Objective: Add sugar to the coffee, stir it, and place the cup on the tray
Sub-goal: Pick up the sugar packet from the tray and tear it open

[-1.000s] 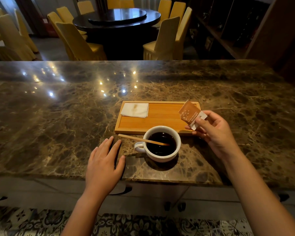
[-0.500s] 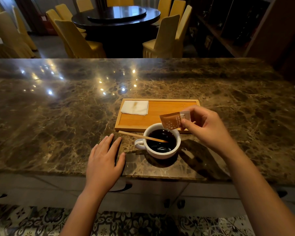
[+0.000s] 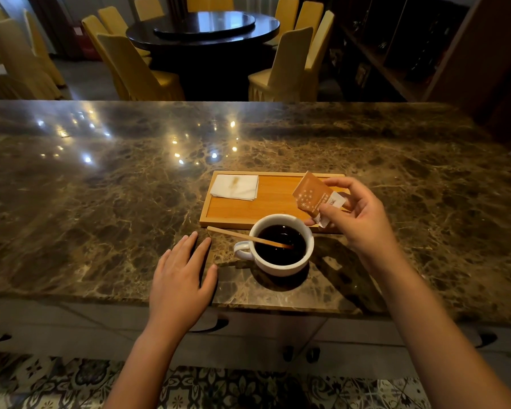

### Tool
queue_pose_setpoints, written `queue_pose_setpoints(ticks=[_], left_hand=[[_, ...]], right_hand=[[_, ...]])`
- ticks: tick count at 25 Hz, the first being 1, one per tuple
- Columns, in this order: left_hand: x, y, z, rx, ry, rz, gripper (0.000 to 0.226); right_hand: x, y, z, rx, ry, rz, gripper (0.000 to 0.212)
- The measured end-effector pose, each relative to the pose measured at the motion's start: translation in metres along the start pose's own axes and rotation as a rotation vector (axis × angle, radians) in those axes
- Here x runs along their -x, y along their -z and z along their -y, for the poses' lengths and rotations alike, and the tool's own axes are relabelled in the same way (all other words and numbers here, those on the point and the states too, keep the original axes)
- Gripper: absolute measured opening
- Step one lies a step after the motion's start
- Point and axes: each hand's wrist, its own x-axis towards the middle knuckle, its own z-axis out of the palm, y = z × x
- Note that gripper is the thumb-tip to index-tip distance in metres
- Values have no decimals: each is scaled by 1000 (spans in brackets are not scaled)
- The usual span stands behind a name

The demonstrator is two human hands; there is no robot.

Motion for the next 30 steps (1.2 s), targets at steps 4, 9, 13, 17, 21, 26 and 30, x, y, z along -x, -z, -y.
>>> queue_pose_setpoints(ticks=[4,9,13,17,21,26,30], left_hand=[[0,1,-1,-1,2,4,53],[0,2,-1,3,6,9,53],[1,2,-1,3,7,10,53],[1,3,-2,-2,6,15,53],[1,4,-3,-1,9,19,53],[1,5,-4,-5,11,18,53],[0,4,-3,-11,16,22,53]], right_hand=[[-2,1,-4,-79,-76,-102,13],[-8,8,-8,-72,-30,-155,23],[-14,19,-13,-212,-71,-190,19],[-29,30,-21,-28,-148,-310,13],[-49,39,-38,354,-184,-406,14],[-62,39,-55,752,-132,-415,4],[-66,37,-60,915,-20,-438,9]])
